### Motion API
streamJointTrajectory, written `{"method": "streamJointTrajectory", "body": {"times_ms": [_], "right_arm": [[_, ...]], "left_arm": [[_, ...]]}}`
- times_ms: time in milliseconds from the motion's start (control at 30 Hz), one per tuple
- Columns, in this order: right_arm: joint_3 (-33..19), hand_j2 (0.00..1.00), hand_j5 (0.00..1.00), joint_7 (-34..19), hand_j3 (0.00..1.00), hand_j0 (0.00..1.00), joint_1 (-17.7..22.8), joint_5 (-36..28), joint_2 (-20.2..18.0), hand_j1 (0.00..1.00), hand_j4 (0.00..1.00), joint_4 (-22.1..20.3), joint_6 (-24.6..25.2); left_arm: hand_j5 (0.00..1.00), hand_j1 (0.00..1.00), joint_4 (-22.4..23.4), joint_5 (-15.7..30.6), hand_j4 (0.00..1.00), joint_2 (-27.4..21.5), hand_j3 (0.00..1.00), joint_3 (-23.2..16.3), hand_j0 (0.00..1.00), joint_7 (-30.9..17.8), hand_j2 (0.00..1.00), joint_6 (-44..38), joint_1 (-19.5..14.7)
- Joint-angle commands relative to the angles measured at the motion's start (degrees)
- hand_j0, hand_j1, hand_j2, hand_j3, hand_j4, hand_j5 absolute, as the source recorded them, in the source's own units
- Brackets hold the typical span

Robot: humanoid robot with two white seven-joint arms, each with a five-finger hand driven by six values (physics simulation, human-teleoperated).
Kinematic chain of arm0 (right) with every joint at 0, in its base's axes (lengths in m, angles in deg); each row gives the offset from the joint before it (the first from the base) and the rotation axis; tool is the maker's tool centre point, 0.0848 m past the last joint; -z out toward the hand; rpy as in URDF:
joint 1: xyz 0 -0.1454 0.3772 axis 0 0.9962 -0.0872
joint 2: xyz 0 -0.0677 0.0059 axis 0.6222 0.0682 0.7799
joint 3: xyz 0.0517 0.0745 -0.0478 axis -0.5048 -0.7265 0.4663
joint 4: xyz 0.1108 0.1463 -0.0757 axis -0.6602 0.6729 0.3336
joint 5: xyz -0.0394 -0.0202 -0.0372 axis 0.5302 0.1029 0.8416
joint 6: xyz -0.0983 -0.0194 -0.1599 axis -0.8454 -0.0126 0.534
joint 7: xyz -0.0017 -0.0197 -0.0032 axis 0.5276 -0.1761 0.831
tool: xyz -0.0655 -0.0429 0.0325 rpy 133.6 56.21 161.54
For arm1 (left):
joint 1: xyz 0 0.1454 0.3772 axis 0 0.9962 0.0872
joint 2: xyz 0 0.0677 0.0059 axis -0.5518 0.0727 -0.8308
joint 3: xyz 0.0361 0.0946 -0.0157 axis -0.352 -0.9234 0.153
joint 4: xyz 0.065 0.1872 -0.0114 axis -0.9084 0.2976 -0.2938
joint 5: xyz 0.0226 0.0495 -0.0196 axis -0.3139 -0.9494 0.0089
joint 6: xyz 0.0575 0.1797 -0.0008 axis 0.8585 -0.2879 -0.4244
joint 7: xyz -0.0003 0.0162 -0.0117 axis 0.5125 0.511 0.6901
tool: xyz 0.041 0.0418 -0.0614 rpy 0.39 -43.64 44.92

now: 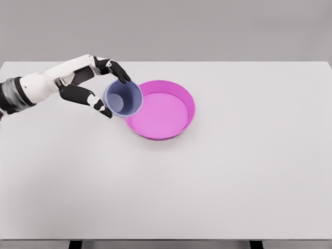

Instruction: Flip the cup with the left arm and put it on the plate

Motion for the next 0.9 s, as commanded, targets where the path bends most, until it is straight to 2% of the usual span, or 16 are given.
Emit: {"method": "streamJointTrajectory", "body": {"times_ms": [0,167,233,433,500,733,867], "right_arm": [[0.0,1.0,1.0,-0.01,1.0,1.0,0.0,-0.07,-0.01,1.0,1.0,-0.07,0.0],[0.0,1.0,1.0,-0.01,1.0,1.0,0.0,0.02,-0.01,1.0,1.0,0.02,0.0],[0.0,1.0,1.0,-0.01,1.0,1.0,0.0,-0.07,-0.01,1.0,1.0,0.02,0.0],[0.0,1.0,1.0,-0.01,1.0,1.0,0.0,-0.07,-0.01,1.0,1.0,0.01,0.0],[0.0,1.0,1.0,-0.01,1.0,1.0,0.0,-0.07,-0.01,1.0,1.0,0.02,0.0],[0.0,1.0,1.0,-0.01,1.0,1.0,0.0,-0.07,-0.01,1.0,1.0,0.02,0.0],[0.0,1.0,1.0,0.07,1.0,1.0,0.0,0.02,-0.01,1.0,1.0,0.02,0.0]], "left_arm": [[0.49,0.49,0.17,3.98,0.49,1.31,0.49,0.02,0.49,0.03,0.49,-1.69,-0.09],[0.49,0.49,1.66,6.8,0.49,5.35,0.49,-0.07,0.49,0.03,0.49,-4.95,-0.88],[0.49,0.49,3.68,9.08,0.49,8.17,0.49,-0.16,0.49,0.03,0.49,-7.41,-0.97],[0.49,0.49,7.9,11.19,0.49,14.76,0.49,-0.07,0.49,0.03,0.49,-8.9,-1.76],[0.49,0.49,10.54,11.19,0.49,17.57,0.49,0.02,0.49,0.03,0.49,-8.73,-1.85],[0.49,0.49,14.05,11.54,0.49,23.02,0.49,1.34,0.49,0.03,0.49,-6.97,-0.7],[0.49,0.49,17.31,13.04,0.49,23.55,0.49,1.42,0.49,0.03,0.49,-1.52,0.0]]}}
